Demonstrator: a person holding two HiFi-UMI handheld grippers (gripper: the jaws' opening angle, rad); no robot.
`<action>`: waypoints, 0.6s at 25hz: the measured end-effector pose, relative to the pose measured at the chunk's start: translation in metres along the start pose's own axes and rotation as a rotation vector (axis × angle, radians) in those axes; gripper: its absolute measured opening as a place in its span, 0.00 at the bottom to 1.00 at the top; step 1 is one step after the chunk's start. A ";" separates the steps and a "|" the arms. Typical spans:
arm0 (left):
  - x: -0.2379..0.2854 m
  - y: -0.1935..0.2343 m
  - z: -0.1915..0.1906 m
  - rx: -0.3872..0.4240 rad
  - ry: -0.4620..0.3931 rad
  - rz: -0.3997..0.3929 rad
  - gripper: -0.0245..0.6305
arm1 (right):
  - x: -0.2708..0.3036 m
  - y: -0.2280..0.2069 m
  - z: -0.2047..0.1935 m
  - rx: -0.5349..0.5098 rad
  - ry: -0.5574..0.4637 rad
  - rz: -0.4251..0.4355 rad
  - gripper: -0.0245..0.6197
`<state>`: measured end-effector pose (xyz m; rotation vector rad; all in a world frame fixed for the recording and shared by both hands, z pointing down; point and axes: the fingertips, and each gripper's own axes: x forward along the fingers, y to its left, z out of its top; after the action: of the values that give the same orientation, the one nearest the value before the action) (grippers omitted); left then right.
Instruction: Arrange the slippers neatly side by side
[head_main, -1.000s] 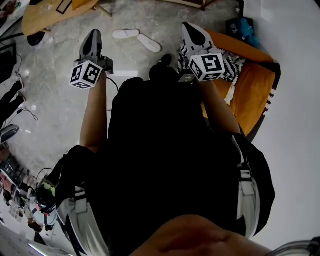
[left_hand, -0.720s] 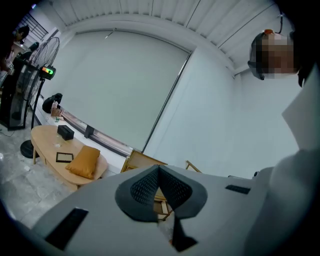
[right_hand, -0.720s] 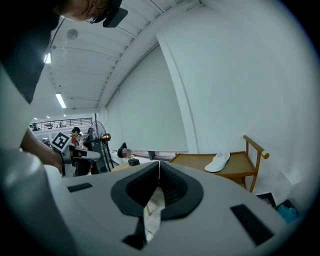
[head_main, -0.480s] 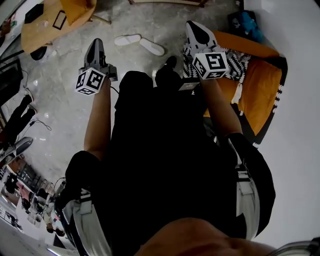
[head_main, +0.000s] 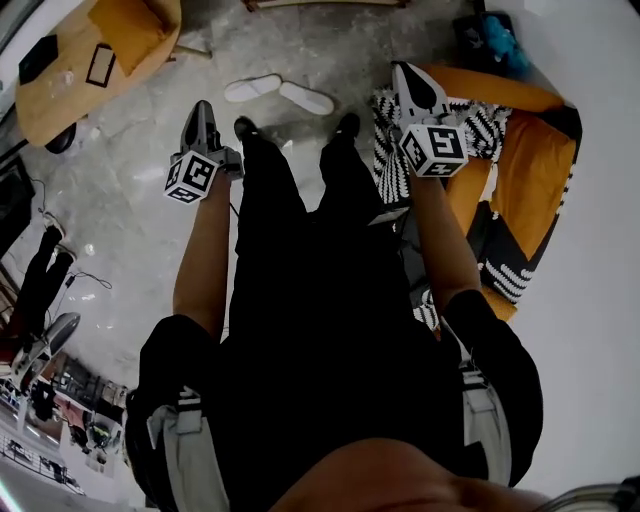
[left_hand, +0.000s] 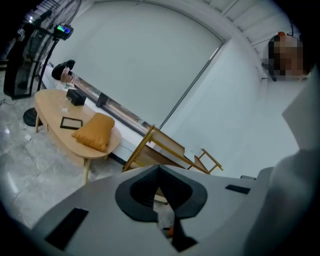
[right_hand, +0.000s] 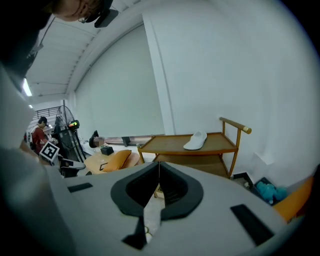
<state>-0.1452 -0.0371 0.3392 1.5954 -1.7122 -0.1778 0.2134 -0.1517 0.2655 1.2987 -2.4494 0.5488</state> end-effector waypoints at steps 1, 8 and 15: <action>0.004 0.015 -0.007 -0.012 0.019 0.009 0.06 | 0.005 0.003 -0.009 0.006 0.016 -0.016 0.09; 0.031 0.116 -0.060 -0.099 0.108 0.141 0.06 | 0.064 0.029 -0.094 0.082 0.122 -0.020 0.09; 0.068 0.192 -0.138 -0.100 0.232 0.234 0.06 | 0.132 0.026 -0.176 0.140 0.214 0.021 0.09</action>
<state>-0.2071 -0.0051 0.5747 1.2776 -1.6647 0.0365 0.1370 -0.1499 0.4737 1.1981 -2.2857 0.8331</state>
